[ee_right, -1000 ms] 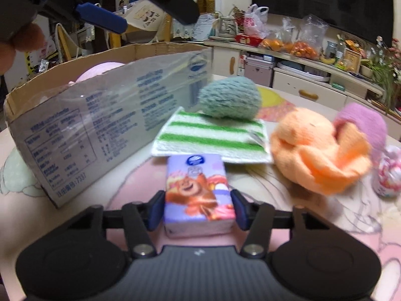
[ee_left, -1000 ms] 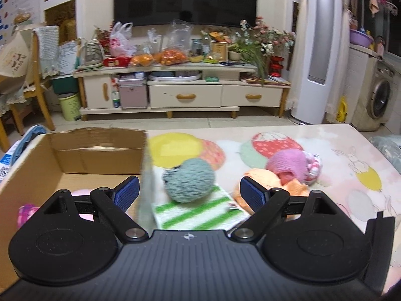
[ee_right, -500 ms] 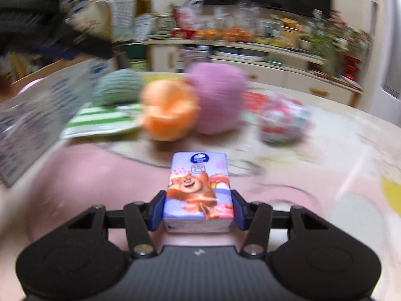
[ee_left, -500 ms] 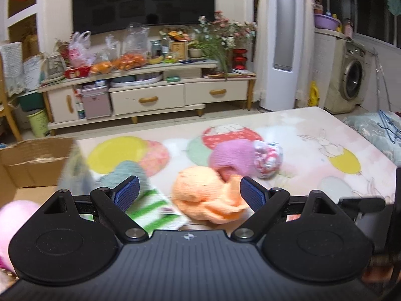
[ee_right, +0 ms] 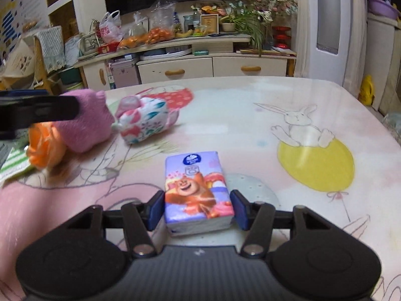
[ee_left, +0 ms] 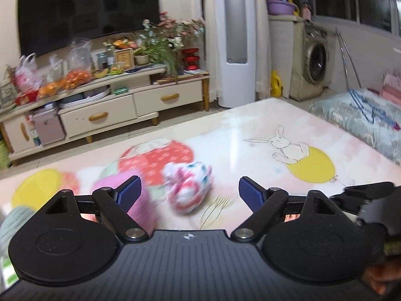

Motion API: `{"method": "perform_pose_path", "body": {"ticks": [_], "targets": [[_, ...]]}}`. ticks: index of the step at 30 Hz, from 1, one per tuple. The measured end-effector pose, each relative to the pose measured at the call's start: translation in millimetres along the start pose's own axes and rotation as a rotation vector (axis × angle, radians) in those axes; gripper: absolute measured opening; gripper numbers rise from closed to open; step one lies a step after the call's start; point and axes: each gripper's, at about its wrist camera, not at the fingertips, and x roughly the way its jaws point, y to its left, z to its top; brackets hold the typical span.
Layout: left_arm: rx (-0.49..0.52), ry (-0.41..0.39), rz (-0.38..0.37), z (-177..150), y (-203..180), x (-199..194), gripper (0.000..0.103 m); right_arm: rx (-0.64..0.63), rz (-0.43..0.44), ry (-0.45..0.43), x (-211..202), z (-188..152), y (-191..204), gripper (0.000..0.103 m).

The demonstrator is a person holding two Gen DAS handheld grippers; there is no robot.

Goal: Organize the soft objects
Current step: 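Grasp the cartoon tissue pack with the right tool while the left approaches the floral plush, then grasp the floral plush pouch with the left tool while the right holds the tissue pack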

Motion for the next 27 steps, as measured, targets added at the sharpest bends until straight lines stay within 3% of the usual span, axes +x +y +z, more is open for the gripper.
{"method": "perform_pose_path", "body": {"ticks": [1, 7, 14, 23, 27], "targets": [[0.016, 0.005, -0.002, 2.3, -3.4, 10.0, 0.103, -0.003, -0.005, 0.001, -0.1, 0.2, -0.5, 0.067], [0.044, 0.066, 0.017, 6.7, -5.6, 66.1, 0.103, 0.035, 0.007, 0.004, -0.2, 4.3, -11.4, 0.079], [0.130, 0.048, 0.080, 6.7, -4.6, 95.1, 0.103, 0.040, 0.033, 0.007, 4.9, 8.1, -9.6, 0.083], [0.301, 0.036, 0.135, -11.3, -13.5, 100.1, 0.103, 0.020, 0.005, 0.001, 8.4, 8.8, -8.4, 0.083], [0.337, 0.029, 0.163, -18.7, -21.3, 95.7, 0.096, 0.014, -0.002, -0.004, 8.8, 7.6, -8.9, 0.083]]}}
